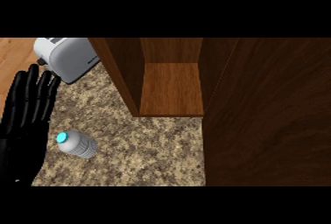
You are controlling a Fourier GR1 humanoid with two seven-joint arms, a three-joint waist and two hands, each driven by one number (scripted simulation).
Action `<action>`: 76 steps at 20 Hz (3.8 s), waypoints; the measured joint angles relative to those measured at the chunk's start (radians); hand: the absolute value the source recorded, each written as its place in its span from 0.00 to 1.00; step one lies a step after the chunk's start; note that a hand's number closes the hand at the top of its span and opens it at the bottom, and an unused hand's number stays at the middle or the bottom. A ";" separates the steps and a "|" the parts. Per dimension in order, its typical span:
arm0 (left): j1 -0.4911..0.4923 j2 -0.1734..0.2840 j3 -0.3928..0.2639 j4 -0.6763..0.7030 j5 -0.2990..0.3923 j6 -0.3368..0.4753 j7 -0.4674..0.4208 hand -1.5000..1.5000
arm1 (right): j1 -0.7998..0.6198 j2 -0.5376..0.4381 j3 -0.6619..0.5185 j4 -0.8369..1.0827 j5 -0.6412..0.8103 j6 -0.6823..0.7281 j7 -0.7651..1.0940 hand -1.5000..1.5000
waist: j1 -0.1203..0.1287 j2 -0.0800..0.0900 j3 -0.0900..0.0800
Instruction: Pick up the bottled water, place it into the cabinet and close the cabinet
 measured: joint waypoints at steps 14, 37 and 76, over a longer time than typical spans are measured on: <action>0.246 0.267 0.314 0.044 0.686 -0.423 0.050 0.00 | 0.207 -0.025 0.153 -0.216 -0.083 0.129 0.112 0.00 | 0.012 0.034 -0.002; 0.286 0.294 0.507 0.135 0.775 -0.615 0.221 0.00 | 0.202 0.035 0.387 -0.381 0.025 0.038 0.334 0.00 | -0.001 0.039 -0.001; -0.143 0.251 0.376 1.383 -0.079 -0.590 -0.598 0.00 | 0.116 -0.033 0.481 -0.389 0.052 -0.098 0.411 0.00 | -0.014 0.042 -0.003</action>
